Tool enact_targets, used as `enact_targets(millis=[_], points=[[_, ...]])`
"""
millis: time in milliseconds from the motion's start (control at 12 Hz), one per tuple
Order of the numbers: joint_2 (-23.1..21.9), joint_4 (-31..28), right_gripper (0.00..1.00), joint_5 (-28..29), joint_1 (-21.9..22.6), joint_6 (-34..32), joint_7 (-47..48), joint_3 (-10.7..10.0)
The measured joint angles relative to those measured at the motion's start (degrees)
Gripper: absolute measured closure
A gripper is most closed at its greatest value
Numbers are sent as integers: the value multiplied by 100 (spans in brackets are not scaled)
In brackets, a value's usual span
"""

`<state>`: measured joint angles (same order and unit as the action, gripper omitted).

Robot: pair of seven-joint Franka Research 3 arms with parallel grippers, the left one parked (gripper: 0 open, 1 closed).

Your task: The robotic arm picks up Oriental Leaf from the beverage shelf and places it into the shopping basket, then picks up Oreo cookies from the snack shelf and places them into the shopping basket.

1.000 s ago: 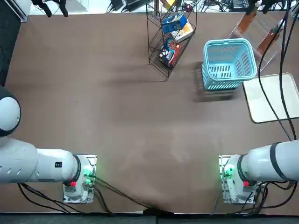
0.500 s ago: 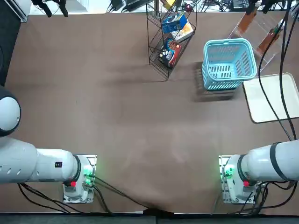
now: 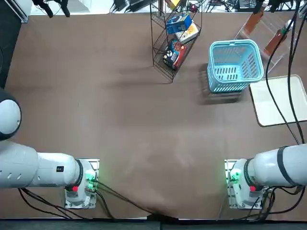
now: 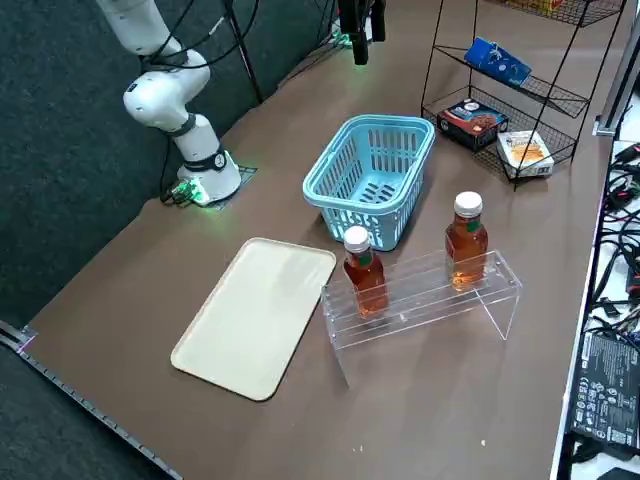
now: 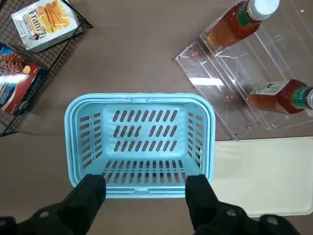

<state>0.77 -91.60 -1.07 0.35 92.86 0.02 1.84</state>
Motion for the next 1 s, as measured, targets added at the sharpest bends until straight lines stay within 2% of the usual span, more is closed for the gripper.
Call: enact_targets(millis=[417,750,1000], points=[[85,3,0,-13,-153,10,-159,-52],[347,108,0,-15,-683,150,-958,-81],[717,533,0,-15,-1167,191,-1590,-102]])
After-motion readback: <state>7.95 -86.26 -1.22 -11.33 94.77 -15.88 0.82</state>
